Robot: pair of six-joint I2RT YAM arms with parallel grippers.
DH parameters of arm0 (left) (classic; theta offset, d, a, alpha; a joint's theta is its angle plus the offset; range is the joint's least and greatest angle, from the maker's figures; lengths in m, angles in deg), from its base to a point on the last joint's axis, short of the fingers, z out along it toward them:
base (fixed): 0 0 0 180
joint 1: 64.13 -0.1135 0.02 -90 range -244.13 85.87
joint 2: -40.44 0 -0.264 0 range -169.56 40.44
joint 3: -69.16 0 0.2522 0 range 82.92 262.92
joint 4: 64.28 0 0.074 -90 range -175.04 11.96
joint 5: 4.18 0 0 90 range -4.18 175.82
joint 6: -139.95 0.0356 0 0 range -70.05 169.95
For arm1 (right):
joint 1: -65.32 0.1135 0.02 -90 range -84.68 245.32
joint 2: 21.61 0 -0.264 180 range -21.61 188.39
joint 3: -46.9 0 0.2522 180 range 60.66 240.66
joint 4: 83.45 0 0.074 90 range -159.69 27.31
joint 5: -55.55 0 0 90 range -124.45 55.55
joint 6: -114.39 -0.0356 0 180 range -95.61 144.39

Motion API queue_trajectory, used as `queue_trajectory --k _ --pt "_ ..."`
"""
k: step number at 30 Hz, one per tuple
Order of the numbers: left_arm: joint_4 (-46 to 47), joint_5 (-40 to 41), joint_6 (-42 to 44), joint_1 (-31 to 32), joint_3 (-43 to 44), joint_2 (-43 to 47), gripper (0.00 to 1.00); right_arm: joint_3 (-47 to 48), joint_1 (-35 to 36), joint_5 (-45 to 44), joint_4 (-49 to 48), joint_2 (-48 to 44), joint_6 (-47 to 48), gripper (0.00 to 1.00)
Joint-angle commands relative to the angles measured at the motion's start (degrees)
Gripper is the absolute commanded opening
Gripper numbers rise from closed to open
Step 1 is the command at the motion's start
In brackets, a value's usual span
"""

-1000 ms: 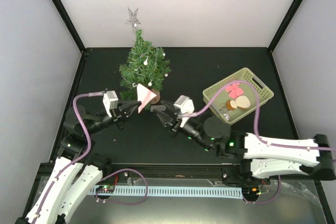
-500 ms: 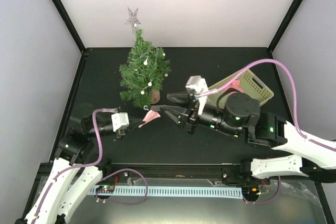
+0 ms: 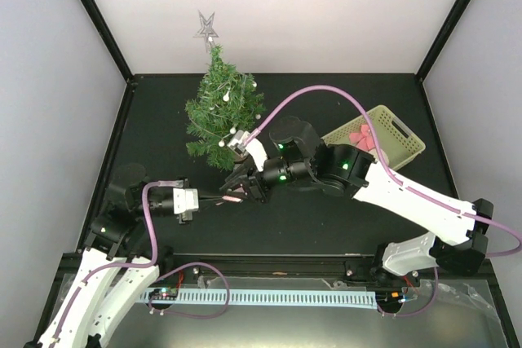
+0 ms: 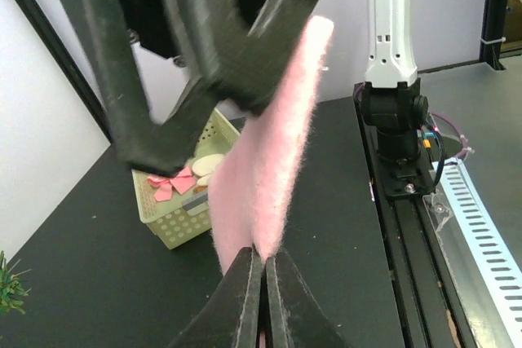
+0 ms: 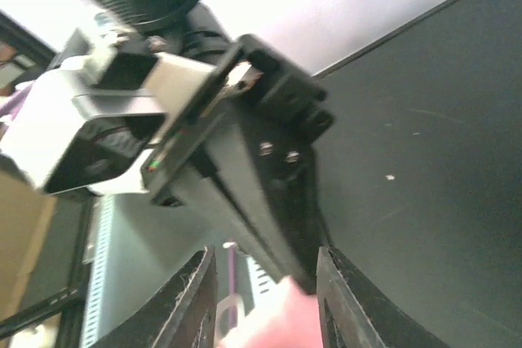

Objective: Decorate the small christmas tree
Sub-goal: Hang the decoration item on the Christmas tree.

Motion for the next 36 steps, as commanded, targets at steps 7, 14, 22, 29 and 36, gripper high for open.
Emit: queue_trajectory --k 7,14,22,29,36 --pt "-1.6 -1.3 3.0 0.3 0.4 0.5 0.02 -0.8 -1.5 13.1 -3.8 -1.7 -2.9 0.3" --pt "-1.5 -1.4 2.8 0.3 0.6 0.7 0.02 -1.8 -2.5 12.0 -4.7 -2.4 -3.3 0.18" --pt "-0.9 -0.9 1.6 0.3 0.4 0.6 0.01 -4.3 -2.7 10.0 -8.8 -5.2 -3.2 0.03" --pt "-0.6 -0.6 1.4 0.3 -0.7 0.7 0.02 -9.5 -2.8 6.6 -16.1 -9.4 -3.9 0.01" --pt "1.4 0.8 -2.7 0.3 -0.9 0.5 0.02 -10.9 -2.8 6.8 -18.5 -9.1 -4.4 0.01"
